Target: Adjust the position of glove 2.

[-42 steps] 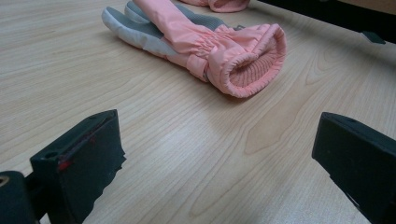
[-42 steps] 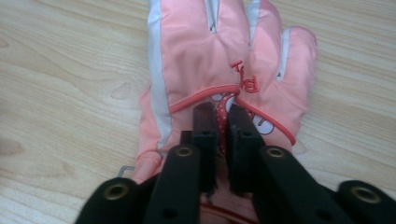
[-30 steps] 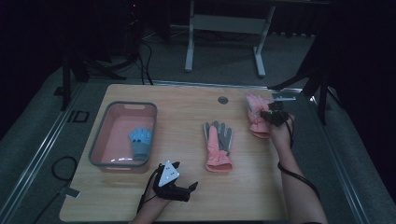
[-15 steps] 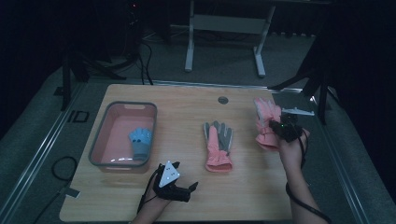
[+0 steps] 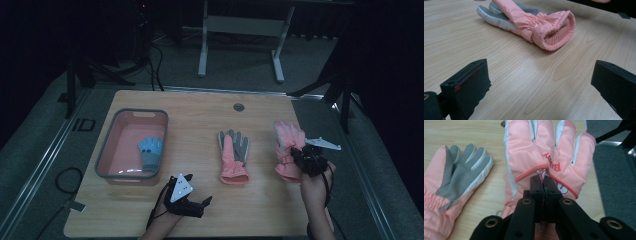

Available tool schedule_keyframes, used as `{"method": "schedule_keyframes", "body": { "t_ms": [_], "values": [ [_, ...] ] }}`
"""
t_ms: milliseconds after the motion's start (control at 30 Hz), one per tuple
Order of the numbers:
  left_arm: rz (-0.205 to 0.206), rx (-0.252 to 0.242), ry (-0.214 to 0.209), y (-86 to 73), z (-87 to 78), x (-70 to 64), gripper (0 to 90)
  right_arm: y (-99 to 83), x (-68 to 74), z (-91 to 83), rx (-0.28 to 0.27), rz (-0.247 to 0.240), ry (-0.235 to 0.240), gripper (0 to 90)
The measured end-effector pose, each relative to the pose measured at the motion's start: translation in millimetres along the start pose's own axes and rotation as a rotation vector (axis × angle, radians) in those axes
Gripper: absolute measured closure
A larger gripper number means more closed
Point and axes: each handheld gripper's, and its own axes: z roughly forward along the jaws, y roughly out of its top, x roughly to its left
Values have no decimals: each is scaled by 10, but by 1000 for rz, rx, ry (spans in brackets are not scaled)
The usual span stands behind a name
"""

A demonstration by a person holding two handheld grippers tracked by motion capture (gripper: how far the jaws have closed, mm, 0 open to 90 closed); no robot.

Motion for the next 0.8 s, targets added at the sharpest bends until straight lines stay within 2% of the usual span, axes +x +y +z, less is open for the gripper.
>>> {"method": "schedule_keyframes", "body": {
  "t_ms": [133, 233, 400, 600, 800],
  "values": [
    [6, 5, 4, 2, 5, -8, 20, -89, 18, 36, 14, -4, 0, 879],
    [2, 5, 2, 2, 4, -2, 20, -205, 37, 150, 34, -7, -1, 878],
    [2, 7, 2, 3, 5, -1, 19, -279, 44, 324, 61, -7, 18, 876],
    [8, 9, 5, 3, 6, -5, 20, -372, 40, 497, 92, -14, 13, 864],
    [10, 13, 4, 4, 9, -4, 20, -418, -15, 544, 83, 1, 42, 803]
  ]
}}
